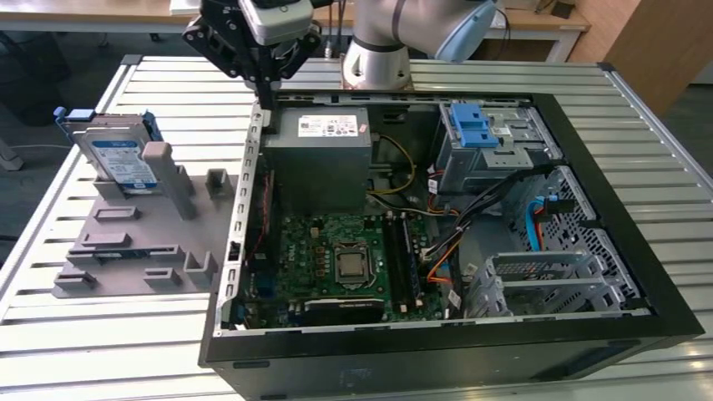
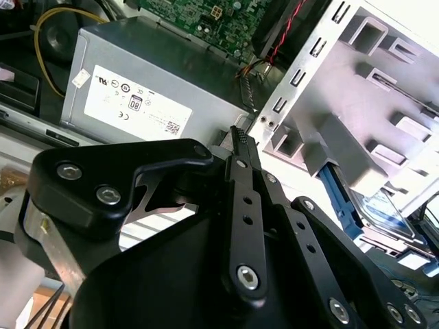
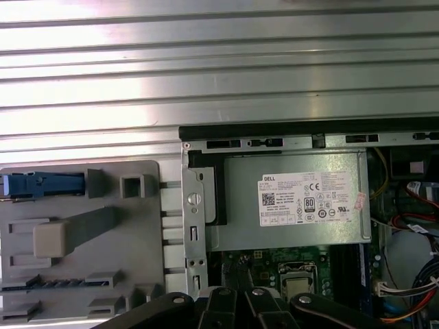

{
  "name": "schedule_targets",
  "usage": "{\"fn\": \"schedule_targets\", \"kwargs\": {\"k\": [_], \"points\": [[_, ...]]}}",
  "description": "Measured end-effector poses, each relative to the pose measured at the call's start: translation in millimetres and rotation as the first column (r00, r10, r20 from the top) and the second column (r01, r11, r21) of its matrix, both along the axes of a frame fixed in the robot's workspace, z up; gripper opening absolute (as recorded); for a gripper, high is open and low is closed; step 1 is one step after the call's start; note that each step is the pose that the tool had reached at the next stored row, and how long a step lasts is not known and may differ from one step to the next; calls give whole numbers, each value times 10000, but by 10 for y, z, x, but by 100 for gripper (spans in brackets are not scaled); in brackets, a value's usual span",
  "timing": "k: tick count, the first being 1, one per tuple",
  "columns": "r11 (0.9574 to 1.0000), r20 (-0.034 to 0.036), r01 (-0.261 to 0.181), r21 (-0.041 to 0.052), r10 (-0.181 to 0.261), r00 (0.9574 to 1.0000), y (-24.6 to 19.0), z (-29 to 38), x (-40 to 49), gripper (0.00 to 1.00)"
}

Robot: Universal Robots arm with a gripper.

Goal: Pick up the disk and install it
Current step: 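Reach for the disk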

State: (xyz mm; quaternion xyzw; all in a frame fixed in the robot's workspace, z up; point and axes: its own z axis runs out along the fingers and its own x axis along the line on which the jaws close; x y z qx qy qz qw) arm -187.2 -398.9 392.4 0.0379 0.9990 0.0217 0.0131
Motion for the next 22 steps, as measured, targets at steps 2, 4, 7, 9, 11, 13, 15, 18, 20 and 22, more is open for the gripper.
{"fn": "schedule_targets", "kwargs": {"k": [2, 4, 7, 9, 11, 13, 15, 18, 20, 22], "points": [[10000, 0, 0, 0, 0, 10000, 0, 0, -12, 11], [10000, 0, 0, 0, 0, 10000, 0, -1, -24, 11], [10000, 0, 0, 0, 0, 10000, 0, -1, -42, 11], [10000, 0, 0, 0, 0, 10000, 0, -2, -54, 11], [10000, 0, 0, 0, 0, 10000, 0, -2, -66, 11], [10000, 0, -1, 0, 1, 10000, 0, -2, -78, 11], [10000, 0, -1, 0, 1, 10000, 0, -2, -89, 11], [10000, 0, -1, 0, 1, 10000, 0, -3, -108, 11], [10000, 0, -1, 0, 1, 10000, 0, -3, -120, 11], [10000, 0, -1, 1, 1, 10000, 0, -4, -131, 11]]}}
